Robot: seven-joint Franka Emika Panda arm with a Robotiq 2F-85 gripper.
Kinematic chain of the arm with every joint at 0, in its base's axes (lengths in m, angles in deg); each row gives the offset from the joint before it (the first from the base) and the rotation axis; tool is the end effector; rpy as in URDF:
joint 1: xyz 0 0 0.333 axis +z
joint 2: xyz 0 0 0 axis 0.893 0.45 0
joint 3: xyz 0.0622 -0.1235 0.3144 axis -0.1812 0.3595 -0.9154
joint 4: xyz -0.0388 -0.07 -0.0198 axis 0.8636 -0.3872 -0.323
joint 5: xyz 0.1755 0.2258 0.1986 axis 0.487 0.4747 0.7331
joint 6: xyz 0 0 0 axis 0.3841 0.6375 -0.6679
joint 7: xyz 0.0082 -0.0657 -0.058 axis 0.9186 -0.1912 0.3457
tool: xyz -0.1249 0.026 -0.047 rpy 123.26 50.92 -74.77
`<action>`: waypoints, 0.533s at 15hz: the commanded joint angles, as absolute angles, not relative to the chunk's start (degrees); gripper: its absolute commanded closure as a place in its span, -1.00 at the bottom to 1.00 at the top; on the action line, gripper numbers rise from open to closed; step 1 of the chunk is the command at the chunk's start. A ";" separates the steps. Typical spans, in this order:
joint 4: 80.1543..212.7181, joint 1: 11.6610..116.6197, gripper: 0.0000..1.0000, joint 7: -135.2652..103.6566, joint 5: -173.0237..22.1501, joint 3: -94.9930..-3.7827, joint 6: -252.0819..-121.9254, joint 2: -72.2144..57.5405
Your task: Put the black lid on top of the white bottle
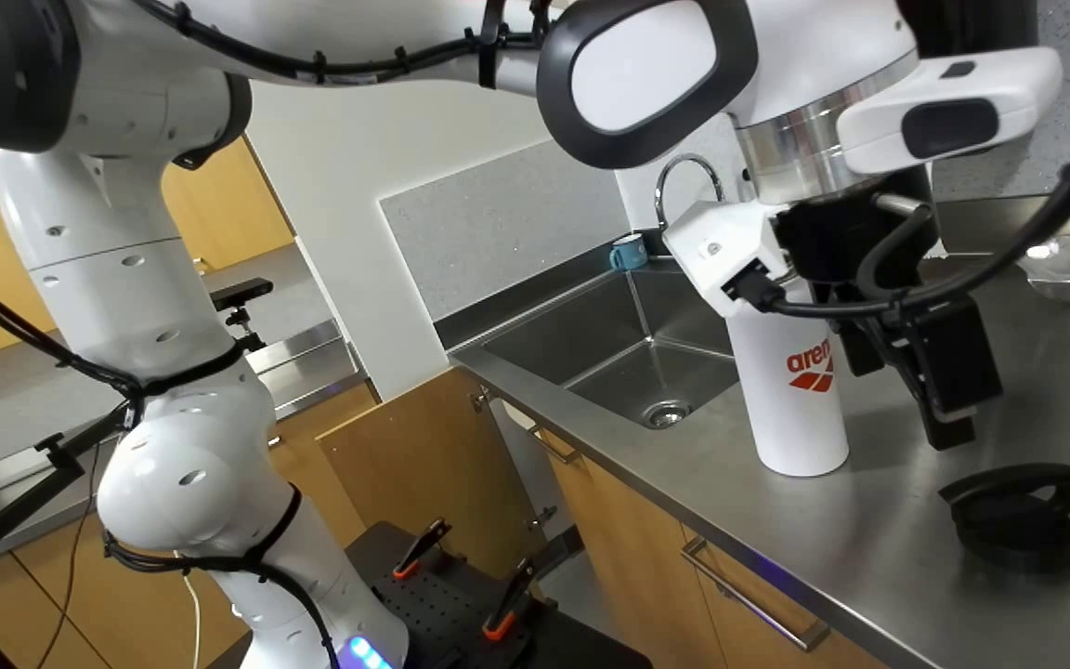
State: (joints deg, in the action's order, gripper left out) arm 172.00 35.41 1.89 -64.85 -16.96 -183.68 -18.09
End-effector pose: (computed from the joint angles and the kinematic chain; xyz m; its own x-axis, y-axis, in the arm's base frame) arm 0.2493 -0.4865 0.4347 0.5598 -0.8132 0.1589 -0.8219 -0.5694 -0.0185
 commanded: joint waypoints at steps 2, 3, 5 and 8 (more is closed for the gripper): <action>169.99 34.34 -1.00 1.24 -64.47 -18.47 -183.67 -15.81; 168.72 34.18 -1.00 1.56 -63.42 -18.87 -183.40 -14.12; 167.39 33.61 -1.00 2.44 -62.13 -19.97 -183.42 -12.07; 165.39 32.40 -1.00 1.43 -61.75 -22.20 -185.89 -8.55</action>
State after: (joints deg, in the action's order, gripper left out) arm 168.89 34.21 1.86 -63.34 -19.92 -184.36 -12.89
